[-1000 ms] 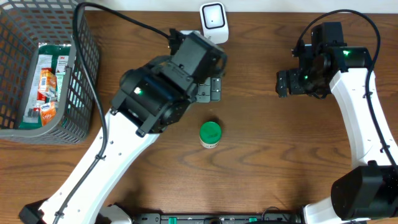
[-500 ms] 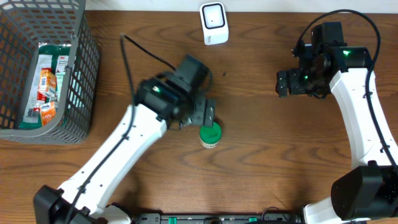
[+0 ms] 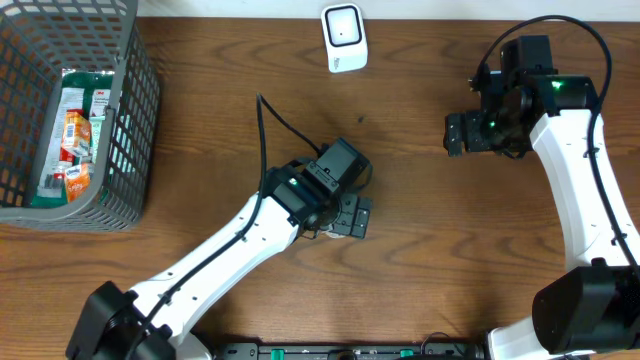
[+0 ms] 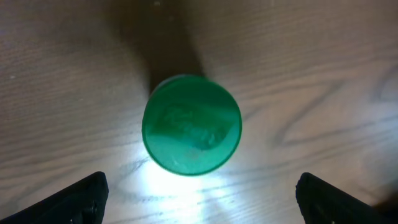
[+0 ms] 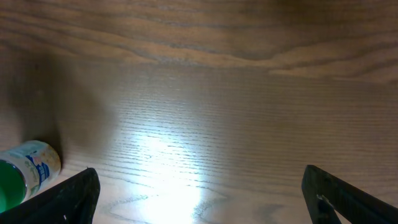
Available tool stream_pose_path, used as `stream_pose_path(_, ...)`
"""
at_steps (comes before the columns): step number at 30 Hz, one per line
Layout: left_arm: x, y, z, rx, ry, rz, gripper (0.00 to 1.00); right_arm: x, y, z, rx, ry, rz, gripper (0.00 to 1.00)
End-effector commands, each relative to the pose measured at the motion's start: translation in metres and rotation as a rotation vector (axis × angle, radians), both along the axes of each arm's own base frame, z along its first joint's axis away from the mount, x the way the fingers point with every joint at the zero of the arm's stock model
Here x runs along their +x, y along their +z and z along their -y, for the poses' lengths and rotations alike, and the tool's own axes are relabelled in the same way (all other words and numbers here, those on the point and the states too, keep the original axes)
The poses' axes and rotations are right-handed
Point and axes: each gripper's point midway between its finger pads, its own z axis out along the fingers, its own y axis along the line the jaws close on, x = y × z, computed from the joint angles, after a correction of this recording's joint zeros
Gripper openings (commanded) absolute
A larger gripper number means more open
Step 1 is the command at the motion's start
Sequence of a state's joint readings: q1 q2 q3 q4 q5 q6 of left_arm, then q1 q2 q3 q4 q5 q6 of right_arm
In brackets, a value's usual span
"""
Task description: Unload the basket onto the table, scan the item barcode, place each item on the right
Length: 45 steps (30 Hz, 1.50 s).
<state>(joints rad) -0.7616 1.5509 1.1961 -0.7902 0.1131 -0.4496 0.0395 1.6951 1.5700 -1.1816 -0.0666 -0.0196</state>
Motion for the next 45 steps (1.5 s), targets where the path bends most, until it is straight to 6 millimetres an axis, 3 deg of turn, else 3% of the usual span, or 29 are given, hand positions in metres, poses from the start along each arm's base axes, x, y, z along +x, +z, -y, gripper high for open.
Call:
stream_pose_path(1,0.001,-0.02,0.002,0.031,0.05,-0.031,0.97,0.004,0.005,0.008,-0.009,-0.006,0.017,0.99)
stream_pose_path(11,0.009,-0.059,-0.007,0.155,0.134,-0.053,0.97,0.004,0.005,0.008,-0.01,-0.007,0.017,0.99)
stream_pose_path(20,0.001,-0.069,0.009,0.161,0.086,-0.051,0.97,0.004,0.005,0.008,-0.009,-0.006,0.017,0.99)
stream_pose_path(32,0.005,-0.085,0.0,0.224,0.144,-0.048,0.97,0.004,0.005,0.008,-0.01,-0.007,0.017,0.99)
stream_pose_path(42,0.009,-0.084,0.0,0.233,0.114,-0.026,0.76,0.004,0.005,0.008,-0.01,-0.007,0.017,0.99)
stream_pose_path(45,0.006,-0.085,-0.003,0.245,0.113,-0.035,0.76,0.004,0.005,0.008,-0.009,-0.006,0.017,0.99)
